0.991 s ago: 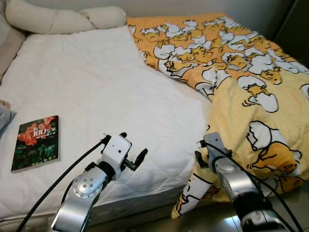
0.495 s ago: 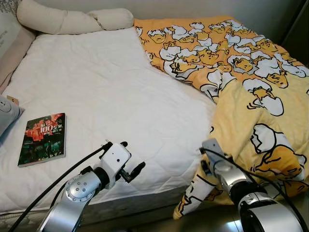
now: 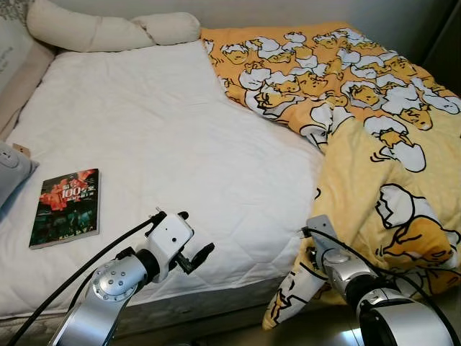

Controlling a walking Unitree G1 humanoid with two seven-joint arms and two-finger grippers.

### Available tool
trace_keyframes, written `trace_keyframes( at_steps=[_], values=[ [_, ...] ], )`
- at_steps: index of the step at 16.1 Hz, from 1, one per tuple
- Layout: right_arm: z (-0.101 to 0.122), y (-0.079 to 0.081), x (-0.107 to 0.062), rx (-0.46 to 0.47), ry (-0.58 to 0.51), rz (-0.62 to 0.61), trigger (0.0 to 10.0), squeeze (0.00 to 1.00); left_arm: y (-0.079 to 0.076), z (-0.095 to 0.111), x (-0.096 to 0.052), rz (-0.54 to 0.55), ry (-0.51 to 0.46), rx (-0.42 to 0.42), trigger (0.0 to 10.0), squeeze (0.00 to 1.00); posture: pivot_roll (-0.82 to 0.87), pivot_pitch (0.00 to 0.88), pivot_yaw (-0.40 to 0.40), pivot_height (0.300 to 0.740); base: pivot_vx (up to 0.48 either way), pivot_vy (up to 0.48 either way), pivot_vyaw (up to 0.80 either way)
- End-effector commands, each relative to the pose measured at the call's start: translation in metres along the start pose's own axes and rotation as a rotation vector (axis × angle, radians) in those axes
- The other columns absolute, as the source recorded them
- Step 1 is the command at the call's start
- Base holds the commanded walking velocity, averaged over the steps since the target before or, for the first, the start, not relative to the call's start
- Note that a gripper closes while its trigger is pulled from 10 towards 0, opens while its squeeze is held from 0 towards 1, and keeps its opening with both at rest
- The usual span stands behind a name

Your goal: Clean up the room

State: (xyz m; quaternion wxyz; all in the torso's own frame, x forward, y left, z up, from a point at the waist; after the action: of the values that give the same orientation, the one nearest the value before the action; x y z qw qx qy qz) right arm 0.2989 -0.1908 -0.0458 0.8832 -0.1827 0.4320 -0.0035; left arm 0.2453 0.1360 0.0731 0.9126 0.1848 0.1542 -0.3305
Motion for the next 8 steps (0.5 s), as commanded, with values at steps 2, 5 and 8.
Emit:
trace_keyframes(
  at_steps=[2,5,8],
  values=[
    [0.0083,-0.0084,0.0,0.055,-0.025,-0.015,0.0,0.0,0.0021,0.0033,-0.0015,-0.006,-0.002,0.011,10.0,0.58,0.15,0.0,0.03,0.74,0.0,0.0,0.0],
    [0.0044,-0.0108,0.0004,0.086,-0.018,-0.014,0.0,0.0,0.0027,0.0032,-0.0011,-0.012,0.002,0.015,10.0,0.58,0.16,0.0,0.034,0.74,0.0,0.0,0.0],
    [0.0028,-0.0113,0.0005,0.109,-0.017,-0.008,0.0,0.0,0.003,0.0032,-0.0014,-0.013,0.005,0.016,10.0,0.58,0.16,0.0,0.035,0.74,0.0,0.0,0.0]
  ],
)
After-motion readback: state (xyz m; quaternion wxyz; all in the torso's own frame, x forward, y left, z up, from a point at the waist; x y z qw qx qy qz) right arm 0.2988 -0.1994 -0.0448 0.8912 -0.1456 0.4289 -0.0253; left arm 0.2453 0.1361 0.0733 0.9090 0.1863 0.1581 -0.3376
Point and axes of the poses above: a point about 5 cm out from each wrist's last joint towards the gripper, its own x axis pointing out of the wrist towards the gripper, its own z axis along the axis of the wrist's last joint, y = z × x, the point moved 3 cm from there along x, pointing out of the wrist towards the gripper, and after that the axes turned 2 degrees about -x, right-handed, at the moved point
